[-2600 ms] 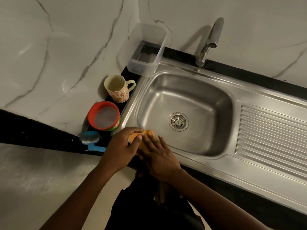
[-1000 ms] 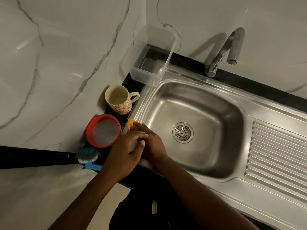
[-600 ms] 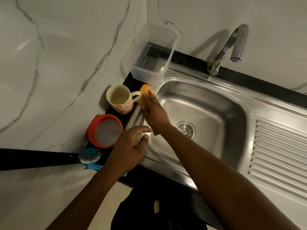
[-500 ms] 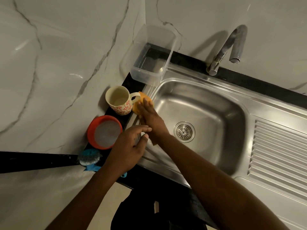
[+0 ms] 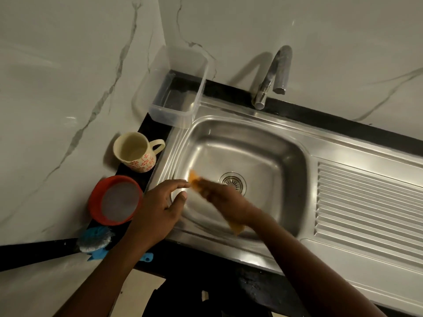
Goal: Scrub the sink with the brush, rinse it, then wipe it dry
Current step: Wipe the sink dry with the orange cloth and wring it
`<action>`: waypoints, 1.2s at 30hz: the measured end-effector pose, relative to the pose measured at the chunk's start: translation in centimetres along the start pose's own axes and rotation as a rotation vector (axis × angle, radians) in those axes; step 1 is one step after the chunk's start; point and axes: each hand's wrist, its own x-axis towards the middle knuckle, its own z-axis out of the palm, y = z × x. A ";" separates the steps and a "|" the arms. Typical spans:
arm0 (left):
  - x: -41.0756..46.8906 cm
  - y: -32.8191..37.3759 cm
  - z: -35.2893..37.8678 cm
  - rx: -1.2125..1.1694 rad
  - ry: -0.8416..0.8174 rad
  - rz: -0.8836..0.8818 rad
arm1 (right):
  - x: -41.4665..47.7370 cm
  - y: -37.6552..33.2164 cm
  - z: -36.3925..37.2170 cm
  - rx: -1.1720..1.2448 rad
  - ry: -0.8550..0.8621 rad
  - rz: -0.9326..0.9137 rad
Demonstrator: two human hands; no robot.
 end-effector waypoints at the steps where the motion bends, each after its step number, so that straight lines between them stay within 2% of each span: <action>1: 0.2 0.0 0.2 -0.002 -0.001 0.003 | -0.1 0.8 -2.0 0.035 0.158 0.068; 4: 0.8 0.1 0.8 -0.004 -0.012 0.012 | -0.5 2.9 -8.4 -0.019 0.602 0.243; 6: 1.4 0.2 1.2 0.002 -0.027 0.017 | -0.6 4.1 -12.5 -0.116 0.811 0.295; 9: 2.4 0.5 1.7 0.008 -0.037 0.027 | -0.1 5.8 -17.1 -0.224 0.990 0.363; 11: 2.9 0.9 2.0 0.014 -0.048 0.039 | 0.8 7.5 -19.6 -0.288 1.046 0.399; 15: 3.5 1.0 2.6 0.025 -0.077 0.055 | 3.5 11.2 -23.0 -0.383 0.935 0.479; 19: 3.9 0.4 3.1 0.032 -0.087 0.050 | 7.1 12.2 -21.5 -0.473 0.869 0.581; 21: 3.9 0.2 3.2 0.023 -0.087 0.041 | 8.0 11.4 -19.4 -0.496 0.847 0.507; 23: 4.0 0.2 3.4 0.024 -0.101 0.038 | 8.7 10.2 -16.5 -0.525 0.754 0.356; 27: 4.3 0.5 3.6 0.052 -0.117 0.035 | 10.6 6.9 -9.8 -0.515 0.420 0.142; 30: 4.7 1.2 3.2 0.041 -0.102 0.054 | 10.4 6.2 -5.7 -0.482 0.278 0.134; 31: 4.8 1.4 3.0 0.034 -0.096 0.060 | 9.7 6.1 -4.8 -0.424 0.305 0.152; 34: 5.1 1.6 2.8 0.018 -0.079 0.071 | 7.8 5.9 -4.7 -0.037 0.579 0.281; 36: 5.2 1.8 2.8 0.027 -0.078 0.077 | 6.9 5.7 -5.9 0.117 0.738 0.277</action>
